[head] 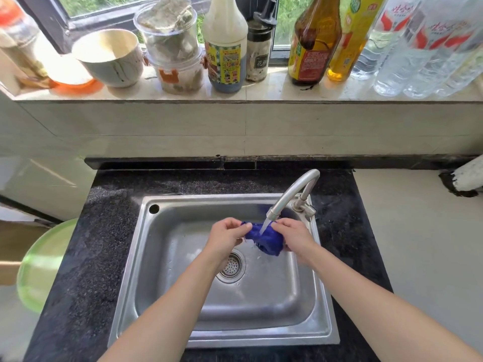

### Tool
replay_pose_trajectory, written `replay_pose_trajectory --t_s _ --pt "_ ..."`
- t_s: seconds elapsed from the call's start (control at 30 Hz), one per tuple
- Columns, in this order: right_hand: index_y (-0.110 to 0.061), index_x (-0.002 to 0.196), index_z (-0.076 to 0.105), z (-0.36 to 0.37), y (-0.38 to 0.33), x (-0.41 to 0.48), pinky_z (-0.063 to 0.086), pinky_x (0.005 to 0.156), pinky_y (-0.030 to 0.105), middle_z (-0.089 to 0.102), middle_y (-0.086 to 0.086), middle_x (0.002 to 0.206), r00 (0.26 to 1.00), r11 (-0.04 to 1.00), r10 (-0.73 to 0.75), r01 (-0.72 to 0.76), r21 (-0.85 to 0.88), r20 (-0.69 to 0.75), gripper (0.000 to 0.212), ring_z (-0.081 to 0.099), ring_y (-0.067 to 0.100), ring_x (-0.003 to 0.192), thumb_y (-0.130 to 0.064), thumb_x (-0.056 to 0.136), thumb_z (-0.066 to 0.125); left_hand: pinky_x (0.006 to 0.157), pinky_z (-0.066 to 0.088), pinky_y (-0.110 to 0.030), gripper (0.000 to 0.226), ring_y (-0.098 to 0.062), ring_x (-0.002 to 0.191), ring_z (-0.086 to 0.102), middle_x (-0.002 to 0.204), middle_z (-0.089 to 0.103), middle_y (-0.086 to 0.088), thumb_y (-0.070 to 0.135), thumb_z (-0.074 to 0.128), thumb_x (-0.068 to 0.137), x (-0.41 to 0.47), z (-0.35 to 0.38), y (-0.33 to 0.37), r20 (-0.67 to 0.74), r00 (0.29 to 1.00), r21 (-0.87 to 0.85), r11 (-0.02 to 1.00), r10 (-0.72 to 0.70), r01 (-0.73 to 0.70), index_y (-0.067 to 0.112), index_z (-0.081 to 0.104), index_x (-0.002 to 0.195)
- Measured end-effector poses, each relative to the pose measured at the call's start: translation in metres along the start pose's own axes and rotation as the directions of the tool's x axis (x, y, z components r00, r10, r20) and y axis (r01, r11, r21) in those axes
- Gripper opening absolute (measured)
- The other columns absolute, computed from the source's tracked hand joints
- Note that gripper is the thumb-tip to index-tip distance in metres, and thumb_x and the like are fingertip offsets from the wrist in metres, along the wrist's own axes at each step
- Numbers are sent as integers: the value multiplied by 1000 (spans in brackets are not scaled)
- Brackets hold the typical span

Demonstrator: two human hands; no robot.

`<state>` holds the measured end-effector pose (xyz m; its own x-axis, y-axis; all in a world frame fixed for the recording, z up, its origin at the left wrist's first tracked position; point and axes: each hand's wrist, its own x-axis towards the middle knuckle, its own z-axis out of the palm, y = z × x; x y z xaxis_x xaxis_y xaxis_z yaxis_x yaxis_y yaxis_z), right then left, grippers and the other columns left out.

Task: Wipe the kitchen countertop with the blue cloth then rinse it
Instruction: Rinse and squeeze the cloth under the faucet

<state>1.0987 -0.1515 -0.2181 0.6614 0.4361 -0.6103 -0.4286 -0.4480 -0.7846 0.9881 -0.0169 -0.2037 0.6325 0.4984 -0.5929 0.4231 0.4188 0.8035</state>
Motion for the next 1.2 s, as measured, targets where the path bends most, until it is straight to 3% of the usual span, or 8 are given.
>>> replay_pose_trajectory --t_s 0.27,0.43,0.6,0.7,0.93,1.0,1.07,1.2 --pt "2 72 60 -33 1 -17 38 67 31 52 6 71 972 873 -91 183 -452 216 52 49 15 67 -49 81 65 55 32 -29 18 -17 60 37 64 45 -5 18 52 98 9 6 21 30 976 284 935 214 -214 14 44 83" --pt "-13 65 51 -12 -22 -26 37 64 32 51 5 65 961 927 -235 267 -262 146 33 47 14 62 -28 94 57 62 37 -25 35 -14 67 49 73 56 2 48 58 91 0 1 23 207 978 531 836 32 -140 15 57 82" --pt "-27 66 66 -17 -27 -33 40 52 27 63 12 61 912 873 16 187 -451 409 22 54 20 53 -40 83 70 55 46 -18 10 -13 63 57 83 63 -10 7 68 87 14 -14 38 143 986 353 926 87 -133 15 62 91" --pt "-23 46 54 -22 -30 -27 40 52 21 53 -3 48 955 841 -11 169 -514 296 46 49 11 47 -30 91 62 57 45 -17 12 -16 72 55 83 60 -7 4 64 89 20 -18 38 17 990 336 932 138 -136 13 61 95" --pt "-16 72 58 -14 -31 -26 47 58 17 66 0 67 990 979 -69 92 -184 127 31 61 10 61 -25 99 47 106 28 -54 49 -25 137 32 143 35 2 54 39 98 6 25 -24 102 916 106 920 -388 378 32 37 142" --pt "-16 81 63 -9 -27 -31 49 65 19 70 0 76 989 993 -66 78 -88 130 27 64 10 69 -21 100 45 97 40 -32 41 -11 113 52 125 52 4 54 33 100 6 37 -32 144 923 86 934 -356 346 27 54 122" --pt "-9 99 66 -9 -28 -28 49 84 29 70 7 95 993 995 -71 64 79 93 25 64 14 87 -20 100 44 56 39 -19 37 -10 65 56 82 67 0 52 37 96 6 41 -29 190 920 143 936 -343 320 25 60 85" --pt "-4 102 69 -13 -33 -9 46 99 45 69 17 108 997 995 -54 59 79 -56 31 65 28 99 -28 94 51 60 39 -28 37 -20 57 47 54 54 0 44 50 95 13 29 -22 -25 940 -31 940 -340 339 16 49 71"
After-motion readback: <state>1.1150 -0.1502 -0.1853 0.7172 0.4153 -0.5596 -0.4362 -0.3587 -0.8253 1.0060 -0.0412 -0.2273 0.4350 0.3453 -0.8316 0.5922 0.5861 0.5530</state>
